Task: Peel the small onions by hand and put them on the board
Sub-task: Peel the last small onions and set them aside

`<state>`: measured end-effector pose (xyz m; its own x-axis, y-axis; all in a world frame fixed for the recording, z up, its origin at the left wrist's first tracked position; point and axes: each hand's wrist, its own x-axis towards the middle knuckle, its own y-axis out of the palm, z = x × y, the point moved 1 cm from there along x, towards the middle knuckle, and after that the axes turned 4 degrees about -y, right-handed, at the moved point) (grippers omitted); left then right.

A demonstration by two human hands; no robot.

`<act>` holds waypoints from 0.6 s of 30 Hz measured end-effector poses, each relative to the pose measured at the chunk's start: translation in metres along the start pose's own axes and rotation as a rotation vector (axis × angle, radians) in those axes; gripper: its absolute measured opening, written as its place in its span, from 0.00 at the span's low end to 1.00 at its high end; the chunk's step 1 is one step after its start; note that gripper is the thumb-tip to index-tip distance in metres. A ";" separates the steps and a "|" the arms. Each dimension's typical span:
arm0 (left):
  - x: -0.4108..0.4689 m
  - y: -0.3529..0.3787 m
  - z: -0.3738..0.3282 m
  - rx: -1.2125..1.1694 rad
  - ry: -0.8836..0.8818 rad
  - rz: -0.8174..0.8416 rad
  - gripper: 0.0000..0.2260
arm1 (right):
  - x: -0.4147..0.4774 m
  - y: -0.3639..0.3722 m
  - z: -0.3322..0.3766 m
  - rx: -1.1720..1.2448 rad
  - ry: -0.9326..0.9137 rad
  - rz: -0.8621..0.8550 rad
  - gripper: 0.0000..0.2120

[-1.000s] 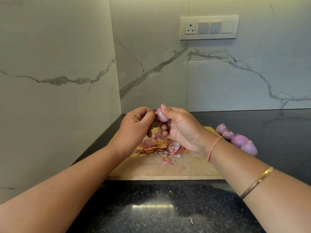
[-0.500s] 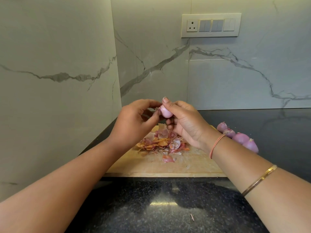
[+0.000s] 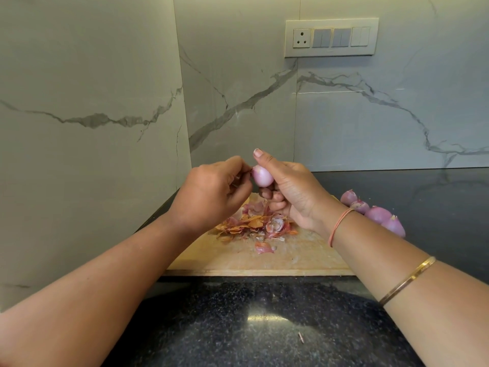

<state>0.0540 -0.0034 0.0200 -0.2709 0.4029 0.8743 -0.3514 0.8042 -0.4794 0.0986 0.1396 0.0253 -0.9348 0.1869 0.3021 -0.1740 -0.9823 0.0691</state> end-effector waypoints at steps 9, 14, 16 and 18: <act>-0.003 0.016 0.004 -0.578 -0.530 -0.001 0.07 | 0.003 0.000 -0.002 0.004 0.023 0.036 0.14; 0.000 0.019 0.000 -0.719 -0.663 -0.009 0.07 | 0.005 -0.001 -0.003 0.030 0.018 0.049 0.13; 0.000 0.019 0.000 -0.767 -0.703 -0.024 0.09 | 0.005 -0.002 -0.003 0.034 0.017 0.056 0.13; 0.000 0.019 0.000 -0.816 -0.745 -0.033 0.10 | 0.005 -0.002 -0.003 0.038 0.017 0.064 0.12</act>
<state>0.0471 0.0121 0.0111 -0.8406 0.2321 0.4894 0.2541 0.9669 -0.0220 0.0936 0.1427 0.0238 -0.9487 0.1236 0.2912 -0.1027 -0.9910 0.0860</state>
